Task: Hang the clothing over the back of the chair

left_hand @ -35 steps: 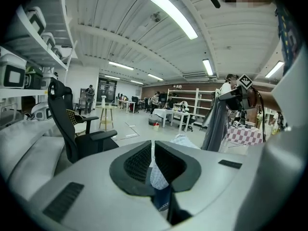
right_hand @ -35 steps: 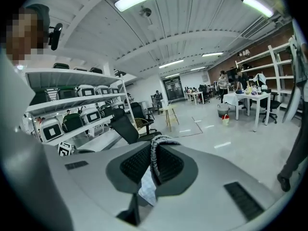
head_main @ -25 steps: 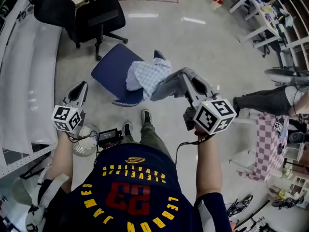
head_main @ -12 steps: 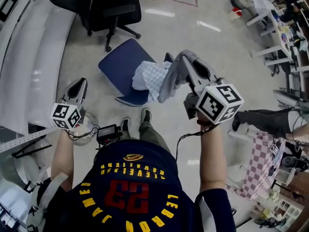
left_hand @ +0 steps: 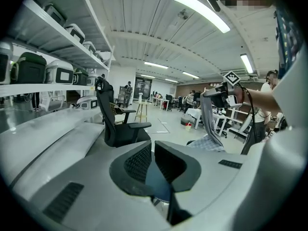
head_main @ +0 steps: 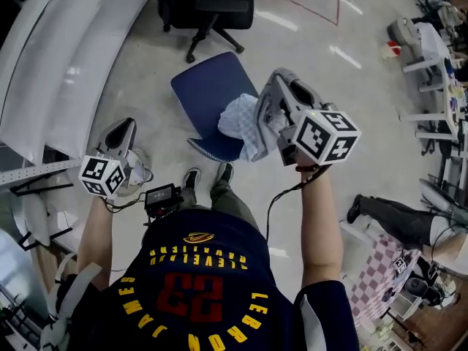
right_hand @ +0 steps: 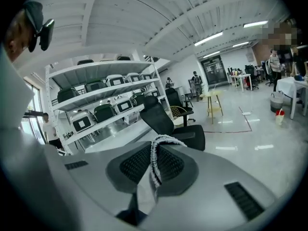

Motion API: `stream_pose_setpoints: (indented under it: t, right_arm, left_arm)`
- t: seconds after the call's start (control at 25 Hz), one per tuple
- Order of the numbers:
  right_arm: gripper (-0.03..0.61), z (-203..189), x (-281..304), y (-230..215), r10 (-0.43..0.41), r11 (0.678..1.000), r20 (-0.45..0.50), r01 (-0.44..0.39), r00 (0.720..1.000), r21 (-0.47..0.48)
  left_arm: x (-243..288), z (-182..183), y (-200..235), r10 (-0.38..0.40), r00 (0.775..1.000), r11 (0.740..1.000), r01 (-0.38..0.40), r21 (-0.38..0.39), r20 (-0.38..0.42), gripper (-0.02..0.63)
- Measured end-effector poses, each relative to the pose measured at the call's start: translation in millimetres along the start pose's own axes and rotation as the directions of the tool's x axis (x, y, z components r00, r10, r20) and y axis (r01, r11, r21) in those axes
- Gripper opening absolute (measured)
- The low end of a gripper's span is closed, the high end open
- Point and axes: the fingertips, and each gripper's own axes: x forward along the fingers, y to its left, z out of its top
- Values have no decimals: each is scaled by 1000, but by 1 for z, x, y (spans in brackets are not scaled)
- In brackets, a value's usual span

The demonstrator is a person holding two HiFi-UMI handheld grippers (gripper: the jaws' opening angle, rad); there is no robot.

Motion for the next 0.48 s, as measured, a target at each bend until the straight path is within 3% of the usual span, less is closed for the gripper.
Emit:
stream_pose_setpoints:
  t: [0.28, 0.48]
  right_arm:
    - [34, -56, 59, -27, 2, 999, -155, 4, 988, 36]
    - [34, -109, 89, -32, 43, 994, -286, -11, 957, 113]
  left_arm:
    - [-2, -15, 8, 47, 999, 999, -47, -22, -27, 21]
    - [4, -25, 13, 57, 997, 997, -59, -40, -42, 21]
